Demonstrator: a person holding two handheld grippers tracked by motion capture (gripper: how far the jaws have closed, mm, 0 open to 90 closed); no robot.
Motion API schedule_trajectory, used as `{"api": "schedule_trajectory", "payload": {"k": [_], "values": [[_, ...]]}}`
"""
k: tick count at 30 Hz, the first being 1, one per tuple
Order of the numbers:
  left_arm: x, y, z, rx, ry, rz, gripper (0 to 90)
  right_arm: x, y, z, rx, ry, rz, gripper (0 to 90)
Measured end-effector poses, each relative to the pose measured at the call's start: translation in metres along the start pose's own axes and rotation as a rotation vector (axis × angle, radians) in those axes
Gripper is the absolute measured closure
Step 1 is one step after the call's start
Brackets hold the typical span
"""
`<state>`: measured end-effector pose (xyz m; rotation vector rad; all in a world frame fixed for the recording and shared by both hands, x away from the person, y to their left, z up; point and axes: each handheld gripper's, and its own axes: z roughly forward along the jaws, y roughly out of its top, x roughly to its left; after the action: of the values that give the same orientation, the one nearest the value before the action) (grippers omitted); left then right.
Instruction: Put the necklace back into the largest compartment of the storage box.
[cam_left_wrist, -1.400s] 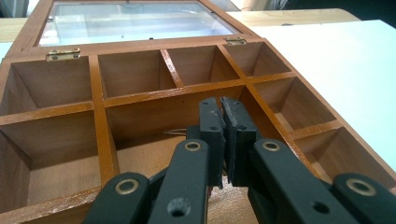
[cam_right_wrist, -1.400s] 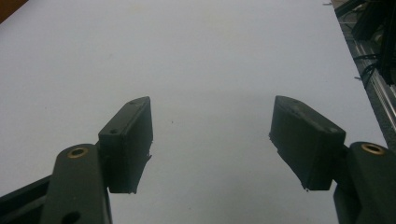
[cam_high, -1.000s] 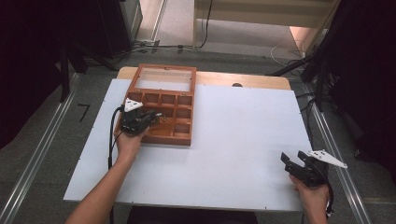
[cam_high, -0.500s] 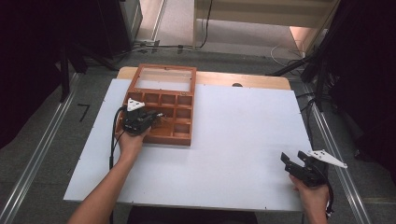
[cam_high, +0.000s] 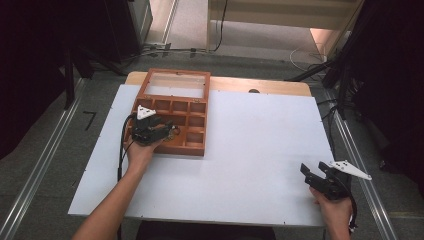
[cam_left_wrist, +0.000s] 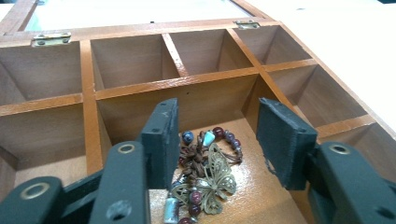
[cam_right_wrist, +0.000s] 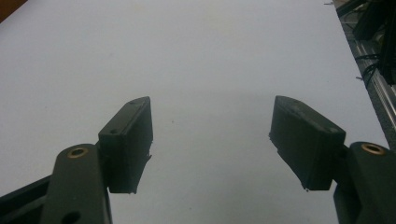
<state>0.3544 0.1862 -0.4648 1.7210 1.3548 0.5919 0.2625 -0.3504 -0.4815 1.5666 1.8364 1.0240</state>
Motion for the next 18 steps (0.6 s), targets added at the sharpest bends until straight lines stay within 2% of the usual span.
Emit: {"api": "schedule_trajectory", "payload": {"k": [5, 10, 18], "values": [[-0.003, 0.000, -0.001, 0.011, -0.023, -0.004, 40.0, 0.000, 0.000, 0.000, 0.001, 0.000, -0.001, 28.0], [-0.005, 0.002, -0.006, -0.009, -0.021, -0.013, 32.4, 0.000, 0.000, 0.001, 0.001, 0.000, -0.001, 27.9], [-0.008, 0.003, -0.013, -0.022, -0.019, -0.014, 28.0, 0.000, 0.000, 0.000, 0.000, -0.002, 0.000, 28.0]]}}
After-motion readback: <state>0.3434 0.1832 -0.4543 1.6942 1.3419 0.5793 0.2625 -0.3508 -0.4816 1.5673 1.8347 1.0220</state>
